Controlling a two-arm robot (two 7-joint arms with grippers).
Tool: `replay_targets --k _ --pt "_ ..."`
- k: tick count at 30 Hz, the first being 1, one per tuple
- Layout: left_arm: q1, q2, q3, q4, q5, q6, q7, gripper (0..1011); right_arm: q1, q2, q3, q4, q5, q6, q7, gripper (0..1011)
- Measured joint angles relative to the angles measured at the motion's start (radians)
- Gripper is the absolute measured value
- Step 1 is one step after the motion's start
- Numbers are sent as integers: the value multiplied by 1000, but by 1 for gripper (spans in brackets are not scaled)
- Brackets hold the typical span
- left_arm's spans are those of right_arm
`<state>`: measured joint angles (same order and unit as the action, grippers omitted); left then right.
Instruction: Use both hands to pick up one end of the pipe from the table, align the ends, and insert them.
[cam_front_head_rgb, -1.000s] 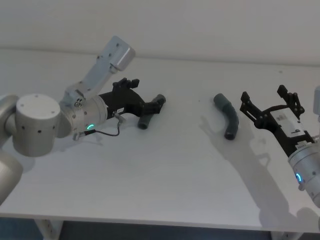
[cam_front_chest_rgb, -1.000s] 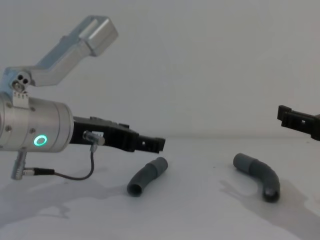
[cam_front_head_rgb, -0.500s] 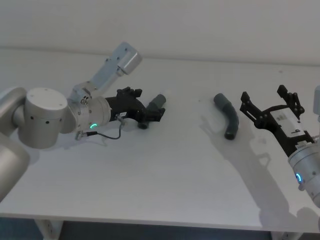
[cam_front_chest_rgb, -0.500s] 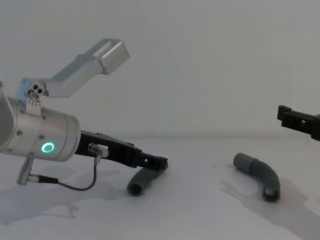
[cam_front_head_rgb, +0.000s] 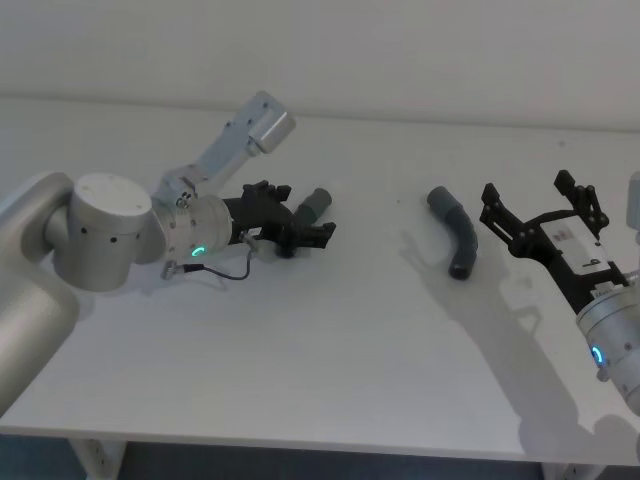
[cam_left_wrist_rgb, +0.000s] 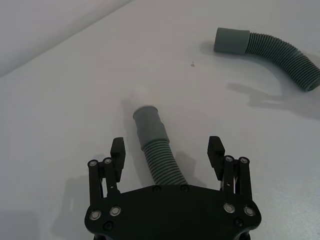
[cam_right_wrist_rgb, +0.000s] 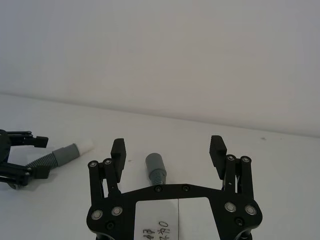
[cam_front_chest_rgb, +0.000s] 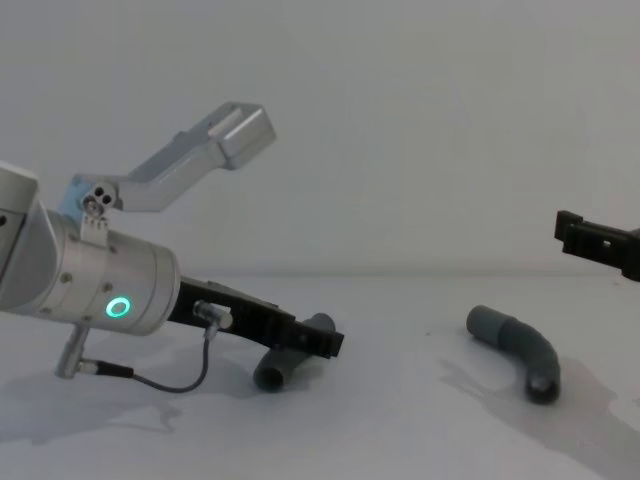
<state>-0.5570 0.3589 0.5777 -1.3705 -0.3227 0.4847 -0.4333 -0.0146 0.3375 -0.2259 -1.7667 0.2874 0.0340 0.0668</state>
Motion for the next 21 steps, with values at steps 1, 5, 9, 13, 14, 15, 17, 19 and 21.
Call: replay_targets --k 1,5,9,13,14,15,17,19,21 --pt "-2 -2 1 4 1 -1 -2 1001 0 0 0 0 0 0 0 1001" --pt "-14 -11 7 26 6 -3 -11 1001 0 0 0 0 0 0 0 1001" --pt "-30 -22 15 58 13 -9 -26 1001 0 0 0 0 0 0 0 1001" --pt "-44 -32 20 82 19 -13 -36 1001 0 0 0 0 0 0 0 1001" --pt "-50 -36 22 93 21 -15 -39 1001 0 0 0 0 0 0 0 1001" --pt "-50 -36 22 93 21 -15 -39 1001 0 0 0 0 0 0 0 1001" --pt "-58 -41 25 107 25 -18 -45 1001 0 0 0 0 0 0 0 1001" --pt "-65 -46 27 119 28 -20 -50 1001 0 0 0 0 0 0 0 1001" --pt "-71 -50 29 128 30 -22 -53 1001 0 0 0 0 0 0 0 1001"
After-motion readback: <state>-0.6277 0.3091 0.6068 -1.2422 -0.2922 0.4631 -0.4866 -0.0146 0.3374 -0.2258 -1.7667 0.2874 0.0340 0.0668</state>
